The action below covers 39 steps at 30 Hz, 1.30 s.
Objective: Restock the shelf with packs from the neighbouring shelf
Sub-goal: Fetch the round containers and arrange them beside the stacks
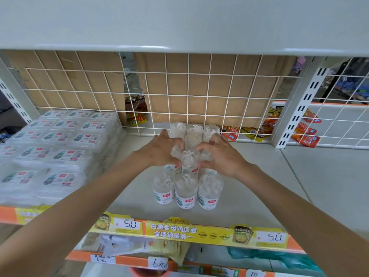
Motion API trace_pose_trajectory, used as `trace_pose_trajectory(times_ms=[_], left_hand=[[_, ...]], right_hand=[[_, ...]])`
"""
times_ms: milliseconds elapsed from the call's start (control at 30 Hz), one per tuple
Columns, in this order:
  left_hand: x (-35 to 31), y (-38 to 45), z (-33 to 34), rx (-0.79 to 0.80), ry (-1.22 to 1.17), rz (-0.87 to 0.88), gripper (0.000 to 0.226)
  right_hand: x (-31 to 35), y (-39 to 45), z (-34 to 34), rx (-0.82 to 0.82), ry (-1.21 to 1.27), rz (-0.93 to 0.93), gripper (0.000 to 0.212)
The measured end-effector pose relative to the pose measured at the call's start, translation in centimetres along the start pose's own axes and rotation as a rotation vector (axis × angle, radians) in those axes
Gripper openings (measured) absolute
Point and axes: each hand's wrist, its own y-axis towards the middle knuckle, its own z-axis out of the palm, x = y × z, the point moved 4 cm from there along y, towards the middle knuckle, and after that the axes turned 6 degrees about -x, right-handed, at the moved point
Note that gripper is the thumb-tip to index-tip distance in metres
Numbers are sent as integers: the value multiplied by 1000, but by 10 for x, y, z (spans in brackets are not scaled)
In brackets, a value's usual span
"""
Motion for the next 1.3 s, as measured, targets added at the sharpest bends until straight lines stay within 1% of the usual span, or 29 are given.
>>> trace_pose_trajectory(times_ms=[133,200,300,367,400,433,467,500,567,633,667,767,867,967,1067,1200,1300], left_hand=[[-4,9,1,-102,0,-8,39],[-4,11,3,-124,6,-7,40],[1,6,2,-135,10,-17,47],[4,-2,-6,-164,-12,-20,51],[4,-8,-12,-182,-20,-10,49],[4,-16,-17,-179,-22,5,47],[3,-25,-20,-140,-27,21,45],[2,-36,-22,-69,-33,33,47],[0,-56,-18,97,-41,44,57],[-1,-69,-8,189,-26,63,64],[-2,-71,-2,196,-25,69,65],[-2,-73,8,145,-53,78,61],[-4,-77,10,99,-77,59,68],[-10,-82,9,8,81,71,72],[-19,-84,9,-72,235,101,68],[-26,-80,12,-116,244,96,59],[-27,-68,13,-162,218,88,57]], right_hand=[[-4,3,0,-105,-47,13,42],[-7,2,1,-122,-45,22,42],[-8,-2,-1,-134,-62,44,48],[-5,-10,-12,-199,-91,15,49],[-3,-16,-19,-214,-59,-10,49],[0,-23,-23,-191,8,-37,49],[4,-31,-25,-127,80,-67,51],[8,-39,-24,-39,120,-102,55],[16,-54,-16,117,94,-160,64],[19,-62,-6,171,71,-172,66],[19,-64,-4,165,80,-164,65],[20,-63,-2,131,92,-151,62],[21,-64,-1,118,63,-136,66],[25,-67,-4,52,-7,-127,70],[32,-69,-5,2,-87,-150,65],[31,-66,0,-25,-76,-129,58],[21,-58,-1,-57,-63,-93,55]])
